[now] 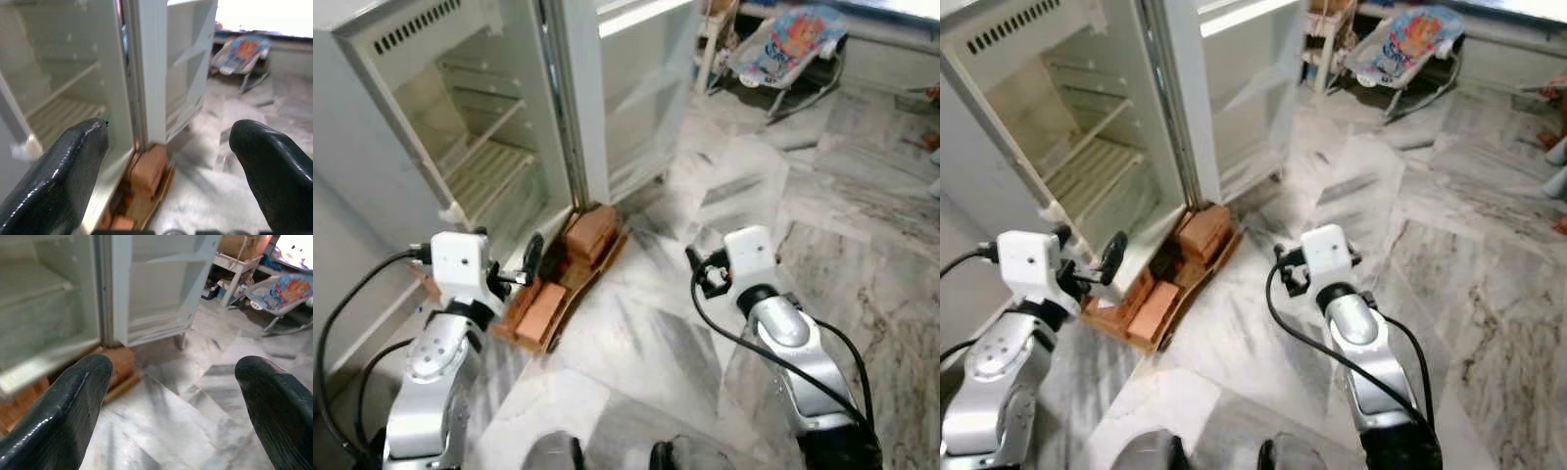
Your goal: Restocking fridge
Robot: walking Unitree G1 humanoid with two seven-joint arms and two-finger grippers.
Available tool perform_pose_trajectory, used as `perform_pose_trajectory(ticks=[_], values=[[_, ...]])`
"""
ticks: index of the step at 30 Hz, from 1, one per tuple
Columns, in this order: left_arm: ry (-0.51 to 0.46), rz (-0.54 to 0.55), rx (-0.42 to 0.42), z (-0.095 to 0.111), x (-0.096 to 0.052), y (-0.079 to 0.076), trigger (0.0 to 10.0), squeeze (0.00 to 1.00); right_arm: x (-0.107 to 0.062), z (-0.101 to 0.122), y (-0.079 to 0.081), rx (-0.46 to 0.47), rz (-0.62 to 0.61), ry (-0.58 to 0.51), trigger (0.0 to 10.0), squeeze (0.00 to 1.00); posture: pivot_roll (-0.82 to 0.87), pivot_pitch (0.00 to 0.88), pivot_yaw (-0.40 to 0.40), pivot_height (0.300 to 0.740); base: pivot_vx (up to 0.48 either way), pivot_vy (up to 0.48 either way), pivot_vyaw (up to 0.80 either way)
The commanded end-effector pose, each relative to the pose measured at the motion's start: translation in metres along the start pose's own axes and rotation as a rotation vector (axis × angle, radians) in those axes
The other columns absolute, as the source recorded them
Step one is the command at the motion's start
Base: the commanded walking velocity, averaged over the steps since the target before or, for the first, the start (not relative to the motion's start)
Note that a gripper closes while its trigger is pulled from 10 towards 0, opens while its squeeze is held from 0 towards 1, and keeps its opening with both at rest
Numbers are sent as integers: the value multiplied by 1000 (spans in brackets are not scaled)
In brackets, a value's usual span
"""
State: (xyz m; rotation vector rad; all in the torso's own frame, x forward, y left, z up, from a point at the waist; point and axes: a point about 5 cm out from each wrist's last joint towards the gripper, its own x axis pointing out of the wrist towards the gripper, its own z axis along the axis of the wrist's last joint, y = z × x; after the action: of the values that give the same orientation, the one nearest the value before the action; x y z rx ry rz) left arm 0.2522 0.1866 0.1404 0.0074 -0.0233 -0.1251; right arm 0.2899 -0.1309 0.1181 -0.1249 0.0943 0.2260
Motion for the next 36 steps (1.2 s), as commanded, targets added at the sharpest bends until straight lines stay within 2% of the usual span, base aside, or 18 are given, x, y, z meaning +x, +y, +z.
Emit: perform_pose_trajectory(ticks=[1, 3, 4, 5, 7, 11, 17, 26, 36], values=[[19, 9, 6, -3, -1, 1, 10000, 0, 0, -2, 3, 15, 5, 1, 10000, 0, -22, 141, 20, 740, 341, -334, 0], [21, -19, 42, -3, 1, -4, 10000, 0, -1, 0, 4, -81, -18, -30, 10000, 0, -22, 138, 21, 740, 412, -126, 0], [21, -19, 42, -3, 1, -4, 10000, 0, -1, 0, 4, -81, -18, -30, 10000, 0, -22, 138, 21, 740, 420, 0, 0], [15, -34, 40, -2, 2, -7, 10000, 0, -2, -1, 8, -74, 25, -19, 10000, 0, -24, 135, 24, 740, 435, 0, 0], [4, -62, 58, 2, 6, -11, 10000, 0, -3, 3, 10, 13, 58, -45, 10000, 0, -23, 133, 27, 740, 474, 0, 0], [-4, -60, 61, 7, 10, -11, 10000, 0, 0, 4, 5, 60, 19, -35, 10000, 0, -25, 145, 28, 740, 480, 0, -313], [-10, -85, 91, 10, 9, -15, 10000, 0, 6, 16, 3, 62, 23, -84, 10000, 0, -12, 155, 33, 740, 480, 0, -800], [22, -70, 79, 1, 6, -13, 10000, 0, 6, 12, 1, 77, 8, -68, 10000, 0, -18, 162, 38, 740, 480, 0, -800], [32, -77, 66, -4, 8, -18, 10000, 0, 5, 9, 0, 90, -5, -64, 10000, 0, -26, 145, 42, 740, 480, 0, -800]])
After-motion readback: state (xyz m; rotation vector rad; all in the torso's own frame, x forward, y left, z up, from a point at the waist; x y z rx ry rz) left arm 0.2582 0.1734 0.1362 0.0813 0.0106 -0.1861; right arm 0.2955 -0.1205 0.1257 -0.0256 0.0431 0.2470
